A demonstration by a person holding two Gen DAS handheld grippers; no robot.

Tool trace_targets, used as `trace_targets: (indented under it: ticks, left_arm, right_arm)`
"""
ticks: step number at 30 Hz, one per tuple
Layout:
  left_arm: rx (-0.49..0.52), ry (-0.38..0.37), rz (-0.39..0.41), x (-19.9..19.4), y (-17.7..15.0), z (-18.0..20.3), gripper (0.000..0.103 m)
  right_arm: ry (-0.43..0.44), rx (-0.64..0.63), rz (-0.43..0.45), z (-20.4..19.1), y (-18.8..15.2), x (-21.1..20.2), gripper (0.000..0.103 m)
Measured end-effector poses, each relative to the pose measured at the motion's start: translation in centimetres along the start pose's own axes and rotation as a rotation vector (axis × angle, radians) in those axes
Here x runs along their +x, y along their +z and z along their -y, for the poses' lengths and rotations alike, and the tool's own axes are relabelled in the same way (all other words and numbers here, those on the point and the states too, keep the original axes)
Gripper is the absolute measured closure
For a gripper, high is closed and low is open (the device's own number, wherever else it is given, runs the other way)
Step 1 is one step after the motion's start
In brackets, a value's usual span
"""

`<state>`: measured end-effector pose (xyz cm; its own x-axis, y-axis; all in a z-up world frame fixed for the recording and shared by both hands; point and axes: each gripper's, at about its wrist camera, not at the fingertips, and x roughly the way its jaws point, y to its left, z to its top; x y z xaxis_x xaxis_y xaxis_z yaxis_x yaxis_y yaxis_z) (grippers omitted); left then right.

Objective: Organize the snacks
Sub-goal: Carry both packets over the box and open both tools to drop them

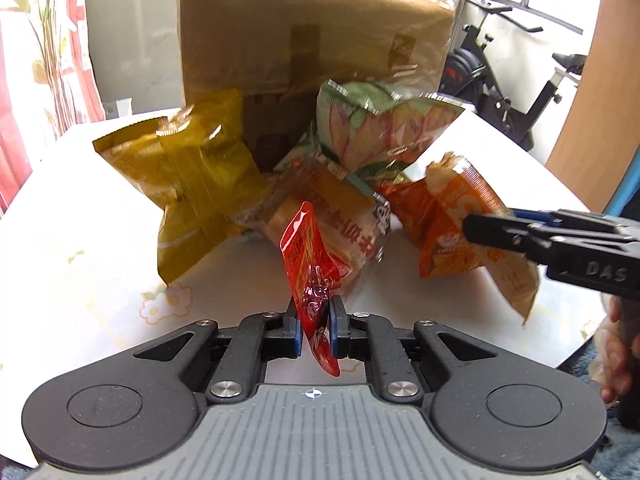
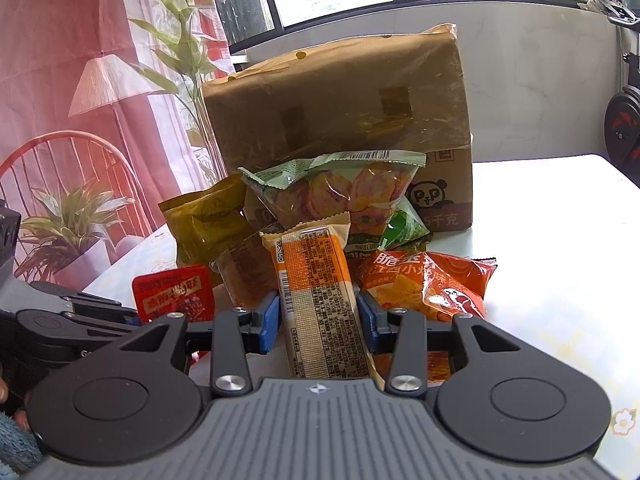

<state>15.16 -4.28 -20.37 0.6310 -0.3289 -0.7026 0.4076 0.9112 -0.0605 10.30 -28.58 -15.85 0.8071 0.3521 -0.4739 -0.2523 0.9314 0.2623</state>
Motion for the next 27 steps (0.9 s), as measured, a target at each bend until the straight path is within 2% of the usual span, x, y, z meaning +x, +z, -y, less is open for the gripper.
trace_targets:
  ticks: [6, 14, 27]
  left_arm:
    - [0.056, 0.035, 0.06, -1.7, 0.9, 0.7, 0.09]
    - [0.031, 0.085, 0.144, -3.2, 3.2, -0.6, 0.09]
    - [0.013, 0.142, 0.263, -4.1, 9.0, -2.2, 0.09]
  right_arm:
    - [0.005, -0.001, 0.006, 0.1, 0.0, -0.2, 0.06]
    - [-0.009, -0.003, 0.057, 0.0, 0.7, -1.3, 0.06]
    - [-0.076, 0.026, 0.182, 2.5, 5.0, -2.4, 0.06]
